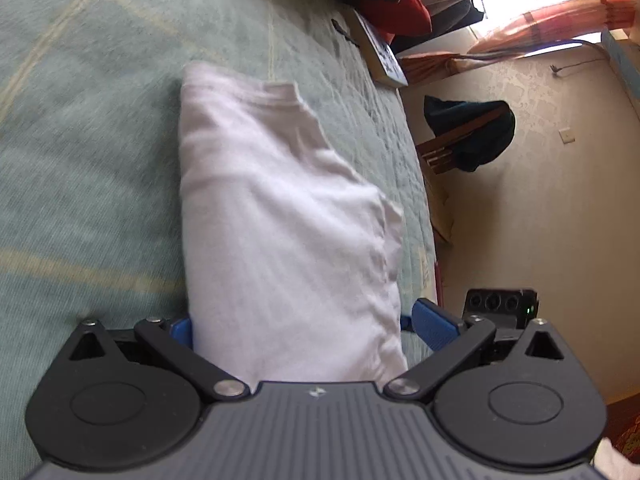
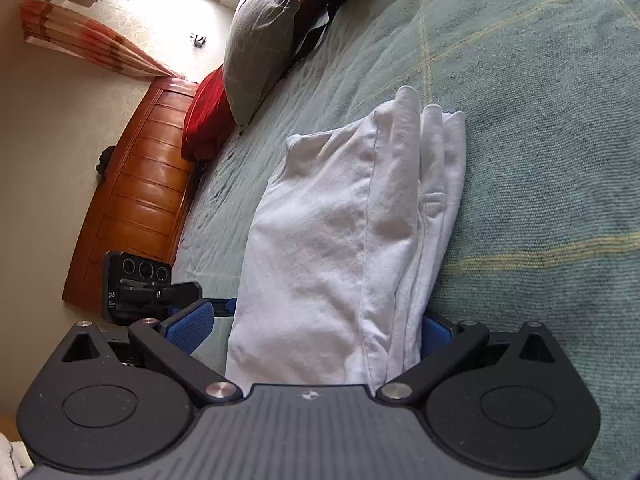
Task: Fold clothes
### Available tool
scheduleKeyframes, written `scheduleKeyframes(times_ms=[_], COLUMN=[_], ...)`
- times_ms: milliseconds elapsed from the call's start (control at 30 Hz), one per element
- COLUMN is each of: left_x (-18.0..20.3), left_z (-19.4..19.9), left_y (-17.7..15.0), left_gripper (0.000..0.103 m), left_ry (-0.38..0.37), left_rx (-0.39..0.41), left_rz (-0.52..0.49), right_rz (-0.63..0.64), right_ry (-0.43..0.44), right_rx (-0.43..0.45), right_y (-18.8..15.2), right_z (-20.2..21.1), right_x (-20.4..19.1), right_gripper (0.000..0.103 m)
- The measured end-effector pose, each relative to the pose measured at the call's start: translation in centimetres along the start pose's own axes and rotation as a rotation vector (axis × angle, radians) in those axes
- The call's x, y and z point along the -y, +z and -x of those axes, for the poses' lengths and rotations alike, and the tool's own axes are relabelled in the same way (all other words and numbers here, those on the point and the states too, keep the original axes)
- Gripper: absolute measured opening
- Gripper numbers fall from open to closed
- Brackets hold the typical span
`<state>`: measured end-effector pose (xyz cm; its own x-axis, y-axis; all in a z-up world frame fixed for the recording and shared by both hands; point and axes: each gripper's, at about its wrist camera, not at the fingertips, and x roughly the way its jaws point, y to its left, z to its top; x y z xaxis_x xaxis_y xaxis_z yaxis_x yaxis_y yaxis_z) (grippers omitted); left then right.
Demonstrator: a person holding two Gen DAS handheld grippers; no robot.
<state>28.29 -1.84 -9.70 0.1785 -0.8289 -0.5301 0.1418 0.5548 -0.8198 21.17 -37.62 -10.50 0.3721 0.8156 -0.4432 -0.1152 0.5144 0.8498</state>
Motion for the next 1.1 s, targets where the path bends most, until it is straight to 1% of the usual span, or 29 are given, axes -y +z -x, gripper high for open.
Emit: scheduleKeyframes(times_ms=[67,200,367,433,467,533,567,633,767,867,900,933,967,1000,1033,1100], left_x=[0.1,0.4,0.6,0.5,0.4,0.3,0.7,1.3,2.5,2.7,3.0,3.2,3.1,3.0,2.5,1.7], left_z=[-1.1,-1.3,0.2,-0.1,-0.5,-1.3,-1.3,-1.4,-0.6,-0.6,-0.7,-0.9,-1.1,-1.3,-1.4,-0.9], left_y=[1.2,1.2,-1.3,-1.0,-0.6,0.1,-0.1,-0.3,-0.7,-0.2,-0.2,-0.4,-0.5,-0.6,-0.9,-1.5], left_gripper=[0.101,0.101,0.102,0.102,0.102,0.102,0.102,0.102,0.102,0.101,0.102,0.102,0.102,0.102,0.102,0.102], left_ry=[0.004,0.002,-0.023,-0.018,-0.021,-0.024,-0.013,0.01,0.012,-0.004,-0.007,0.006,0.04,0.072,0.082,0.031], left_rx=[-0.006,0.005,-0.043,-0.037,-0.021,0.008,0.013,0.022,0.024,0.026,0.028,0.023,0.012,0.002,-0.004,0.024], left_rz=[0.005,-0.006,-0.031,-0.031,-0.017,0.011,0.011,0.011,0.004,0.038,0.03,0.007,-0.006,-0.017,-0.012,-0.01], right_rz=[0.0,-0.019,-0.019,-0.006,-0.002,-0.022,-0.034,-0.033,-0.006,0.008,0.021,0.036,0.046,0.045,0.039,0.03], right_ry=[0.012,0.028,0.053,0.056,0.055,0.059,0.06,0.044,0.013,-0.027,-0.039,-0.05,-0.057,-0.053,-0.042,-0.021], right_rx=[0.009,0.036,0.034,0.04,0.049,0.07,0.081,0.082,0.082,0.077,0.072,0.067,0.061,0.058,0.057,0.057], right_y=[0.7,1.7,0.1,-0.6,-0.7,-0.4,-0.2,-0.1,-0.4,-0.2,-0.3,-0.3,-0.3,-0.3,-0.3,-0.3], right_z=[-0.6,-1.4,-0.7,-0.7,-0.8,-1.2,-1.4,-1.6,-1.8,-2.4,-2.6,-2.7,-2.8,-2.8,-2.7,-2.5], right_x=[0.0,0.4,0.2,0.0,0.0,0.2,0.2,-0.1,-1.0,-1.8,-2.1,-2.4,-2.4,-2.3,-2.0,-1.6], right_gripper=[0.103,0.103,0.103,0.103,0.103,0.103,0.103,0.103,0.103,0.103,0.103,0.103,0.103,0.103,0.103,0.103])
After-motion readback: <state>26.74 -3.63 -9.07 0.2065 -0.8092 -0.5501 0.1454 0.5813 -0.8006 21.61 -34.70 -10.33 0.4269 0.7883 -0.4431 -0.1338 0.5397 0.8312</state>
